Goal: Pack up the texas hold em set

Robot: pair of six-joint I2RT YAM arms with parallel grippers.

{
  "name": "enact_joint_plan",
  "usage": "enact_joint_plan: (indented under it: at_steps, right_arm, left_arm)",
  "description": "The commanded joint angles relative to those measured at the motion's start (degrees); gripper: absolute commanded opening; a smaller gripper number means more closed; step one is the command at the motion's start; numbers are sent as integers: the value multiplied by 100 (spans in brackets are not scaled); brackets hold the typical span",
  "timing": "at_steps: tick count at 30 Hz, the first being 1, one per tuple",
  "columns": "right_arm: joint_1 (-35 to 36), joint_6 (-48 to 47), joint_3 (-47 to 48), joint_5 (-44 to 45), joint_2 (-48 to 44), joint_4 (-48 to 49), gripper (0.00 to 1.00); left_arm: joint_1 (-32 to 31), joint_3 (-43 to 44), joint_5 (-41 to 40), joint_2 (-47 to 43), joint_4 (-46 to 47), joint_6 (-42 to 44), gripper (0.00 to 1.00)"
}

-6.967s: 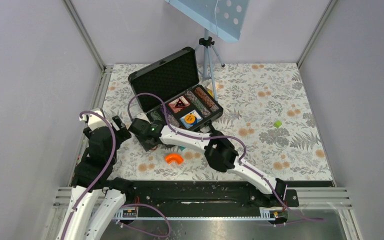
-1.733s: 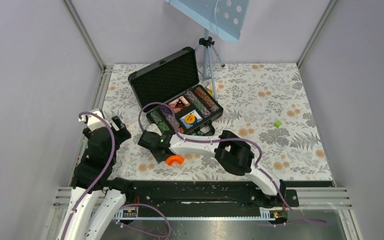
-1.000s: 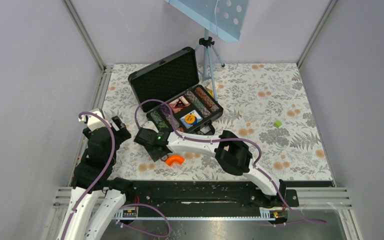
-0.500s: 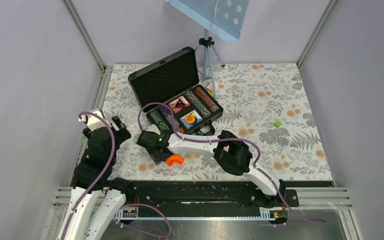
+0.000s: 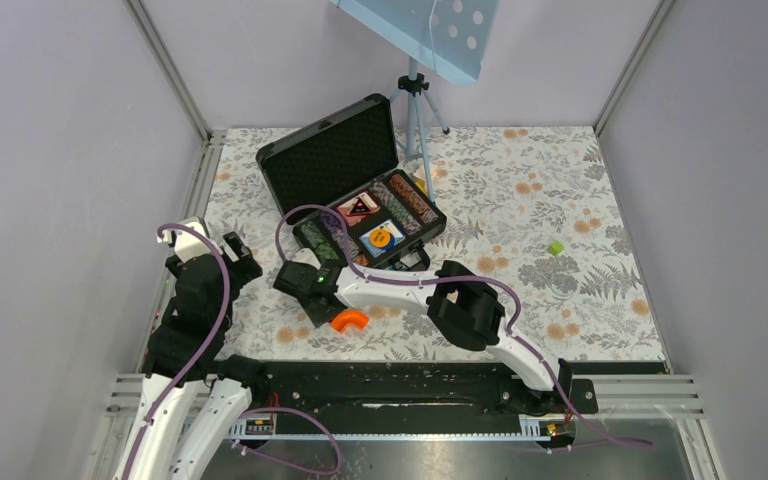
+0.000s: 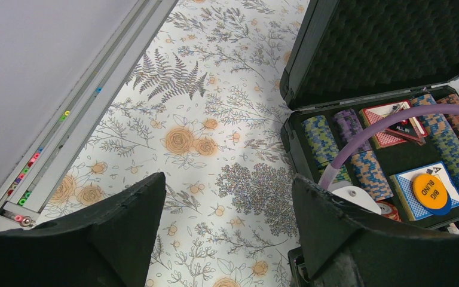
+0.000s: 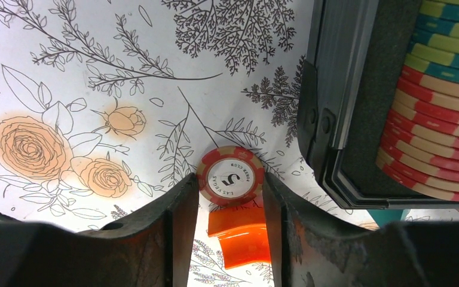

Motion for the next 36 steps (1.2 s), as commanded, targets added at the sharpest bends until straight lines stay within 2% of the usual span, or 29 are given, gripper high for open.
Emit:
enact_joint_plan:
  at_steps: [1,12,19,29,36]
  right_arm:
    - [-42,-56,152,82,220,-126,48]
    - [-37,-190,649,107,22,-119,48]
    - [-42,-149,464,132,-283,-120,49]
    - [-42,190,-1261,360,-1581,412,49]
    - [-56,196,-1932,667,-2313,424,50]
  left_arm:
    - [17,-22,12,-52,284,68,77]
    - [21,-22,-11,-74,283,70,77]
    - [17,-21,-7,-76,279,64,77]
    - [22,-22,15,-64,291,64,77]
    - [17,-22,6,-71,292,65,77]
